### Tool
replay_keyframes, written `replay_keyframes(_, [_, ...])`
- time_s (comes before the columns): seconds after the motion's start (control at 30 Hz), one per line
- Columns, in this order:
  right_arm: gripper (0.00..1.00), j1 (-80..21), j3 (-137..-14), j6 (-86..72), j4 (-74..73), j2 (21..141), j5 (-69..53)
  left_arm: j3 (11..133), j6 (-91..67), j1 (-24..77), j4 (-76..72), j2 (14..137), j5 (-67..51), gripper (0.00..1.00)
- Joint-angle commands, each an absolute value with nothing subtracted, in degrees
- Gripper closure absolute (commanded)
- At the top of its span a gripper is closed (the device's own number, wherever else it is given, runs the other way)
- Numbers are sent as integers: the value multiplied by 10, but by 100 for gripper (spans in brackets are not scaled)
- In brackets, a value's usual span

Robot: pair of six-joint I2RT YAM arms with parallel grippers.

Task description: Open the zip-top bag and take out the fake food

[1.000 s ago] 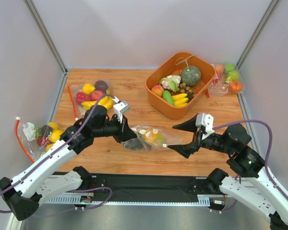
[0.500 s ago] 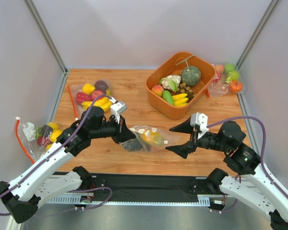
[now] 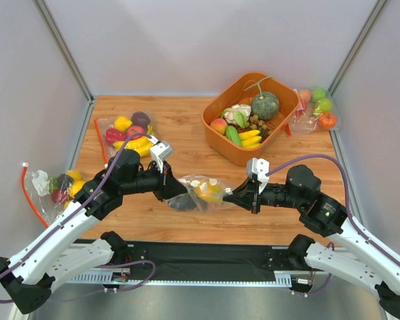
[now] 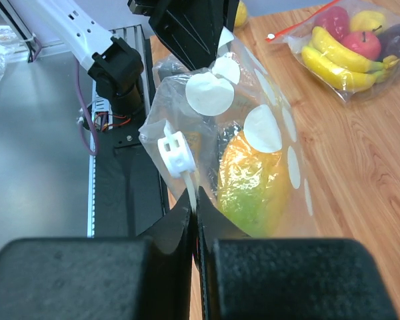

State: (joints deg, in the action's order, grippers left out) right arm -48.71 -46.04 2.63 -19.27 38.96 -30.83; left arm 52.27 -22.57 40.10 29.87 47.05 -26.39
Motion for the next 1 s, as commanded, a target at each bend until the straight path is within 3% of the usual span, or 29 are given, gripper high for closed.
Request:
replay_keyframes(0.0, [100, -492, -472, 24, -158, 391, -293, 565, -201, 398, 328, 471, -238, 45])
replay_keyframes(0.03, [100, -491, -475, 23, -157, 396, -291, 572, -192, 398, 338, 475, -231, 36])
replay_keyframes(0.1, [100, -491, -483, 23, -157, 417, -284, 594, -165, 398, 365, 475, -212, 29])
replay_keyframes(0.27, [100, -492, -492, 28, -126, 467, -284, 656, -95, 399, 408, 470, -169, 27])
replay_keyframes(0.4, [100, -491, -511, 37, -114, 505, -295, 692, -38, 400, 398, 479, -225, 22])
replay_keyframes(0.7, [100, -489, -530, 58, -103, 551, -294, 791, 77, 440, 399, 610, -264, 21])
replay_keyframes(0.97, [100, -470, -519, 39, -55, 564, -336, 700, 80, 439, 318, 609, -329, 21])
